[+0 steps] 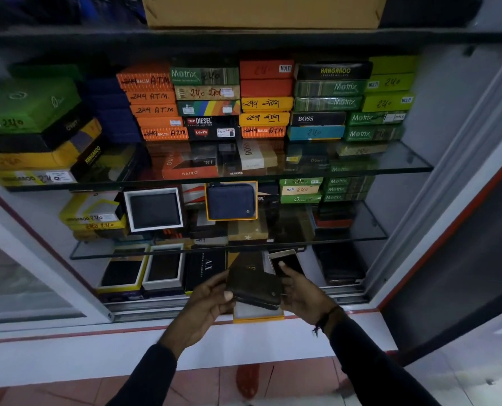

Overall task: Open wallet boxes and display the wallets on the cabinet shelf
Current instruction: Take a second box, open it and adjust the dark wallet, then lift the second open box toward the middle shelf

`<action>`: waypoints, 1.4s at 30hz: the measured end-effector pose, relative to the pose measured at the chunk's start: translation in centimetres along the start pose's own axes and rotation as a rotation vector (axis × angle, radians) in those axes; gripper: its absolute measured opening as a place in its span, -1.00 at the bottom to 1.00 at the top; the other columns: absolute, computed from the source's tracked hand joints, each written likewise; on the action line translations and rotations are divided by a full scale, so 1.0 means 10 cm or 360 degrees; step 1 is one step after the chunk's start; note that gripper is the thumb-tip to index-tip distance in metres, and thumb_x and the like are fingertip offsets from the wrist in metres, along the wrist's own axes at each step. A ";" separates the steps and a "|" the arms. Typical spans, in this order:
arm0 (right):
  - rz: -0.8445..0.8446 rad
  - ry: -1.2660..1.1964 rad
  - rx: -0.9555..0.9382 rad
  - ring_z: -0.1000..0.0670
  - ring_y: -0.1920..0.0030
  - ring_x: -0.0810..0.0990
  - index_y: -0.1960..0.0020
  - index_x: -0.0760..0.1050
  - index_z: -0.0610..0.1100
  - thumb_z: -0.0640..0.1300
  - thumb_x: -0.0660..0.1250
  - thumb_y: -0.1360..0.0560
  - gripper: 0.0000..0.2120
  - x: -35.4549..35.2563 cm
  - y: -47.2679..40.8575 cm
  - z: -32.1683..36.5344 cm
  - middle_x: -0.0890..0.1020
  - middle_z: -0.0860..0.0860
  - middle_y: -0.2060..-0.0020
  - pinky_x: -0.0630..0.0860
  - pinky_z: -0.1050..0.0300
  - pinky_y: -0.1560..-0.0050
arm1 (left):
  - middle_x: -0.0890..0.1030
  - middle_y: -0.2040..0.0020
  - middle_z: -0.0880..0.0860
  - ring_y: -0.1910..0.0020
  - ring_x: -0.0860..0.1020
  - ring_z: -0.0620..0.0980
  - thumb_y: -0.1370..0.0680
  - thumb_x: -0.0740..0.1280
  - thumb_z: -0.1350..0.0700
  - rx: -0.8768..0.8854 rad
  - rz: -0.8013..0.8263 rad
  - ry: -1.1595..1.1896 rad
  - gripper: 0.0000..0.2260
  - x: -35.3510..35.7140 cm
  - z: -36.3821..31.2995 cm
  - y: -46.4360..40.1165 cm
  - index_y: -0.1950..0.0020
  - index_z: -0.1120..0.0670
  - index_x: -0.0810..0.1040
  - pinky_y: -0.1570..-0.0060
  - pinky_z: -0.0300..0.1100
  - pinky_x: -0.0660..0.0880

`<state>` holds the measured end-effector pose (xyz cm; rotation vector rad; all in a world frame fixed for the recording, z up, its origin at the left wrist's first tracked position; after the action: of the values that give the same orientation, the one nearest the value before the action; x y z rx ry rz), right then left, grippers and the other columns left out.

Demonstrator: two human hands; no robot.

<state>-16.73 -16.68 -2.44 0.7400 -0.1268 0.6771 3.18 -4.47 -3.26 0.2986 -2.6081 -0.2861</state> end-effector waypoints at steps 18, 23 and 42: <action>-0.0841 0.1975 -0.1512 -0.02 -0.11 0.62 0.00 0.58 -0.06 -0.39 0.41 -0.29 -0.65 0.13 0.14 0.36 0.68 0.03 -0.01 0.59 0.00 -0.13 | 0.60 -0.19 0.12 -0.20 0.58 0.06 -0.38 0.51 0.43 0.1466 -0.0476 -0.1906 -0.58 0.47 -0.17 0.23 -0.20 0.16 0.69 -0.19 -0.19 0.58; -0.0792 0.1902 -0.1316 0.04 -0.09 0.62 -0.05 0.59 -0.04 -0.37 0.43 -0.34 -0.64 0.05 0.07 0.27 0.69 0.03 -0.03 0.60 0.12 -0.13 | 0.65 -0.13 0.06 -0.12 0.60 -0.05 -0.38 0.53 0.39 0.1444 -0.0476 -0.1977 -0.59 0.42 -0.10 0.24 -0.20 0.14 0.69 -0.10 -0.28 0.58; -0.0882 0.1461 -0.0206 -0.06 -0.05 0.68 0.05 0.66 -0.15 -0.17 0.58 -0.33 -0.78 -0.14 -0.45 -0.10 0.72 -0.05 0.04 0.60 0.11 -0.07 | 0.54 0.36 -0.16 0.39 0.47 -0.25 -0.49 0.50 0.11 -0.0085 -0.0949 -0.1791 -0.79 0.08 0.35 -0.44 0.29 -0.03 0.54 0.43 -0.41 0.29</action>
<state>-15.22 -19.19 -6.29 0.2590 0.8402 0.4128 1.42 -8.38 -6.99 1.1837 -3.4994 -0.9480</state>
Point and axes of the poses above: each hand's wrist, its own y-axis away from the middle knuckle, its own x-axis out of the palm, z = x × y, the point moved 4 cm from there along -y, towards the middle knuckle
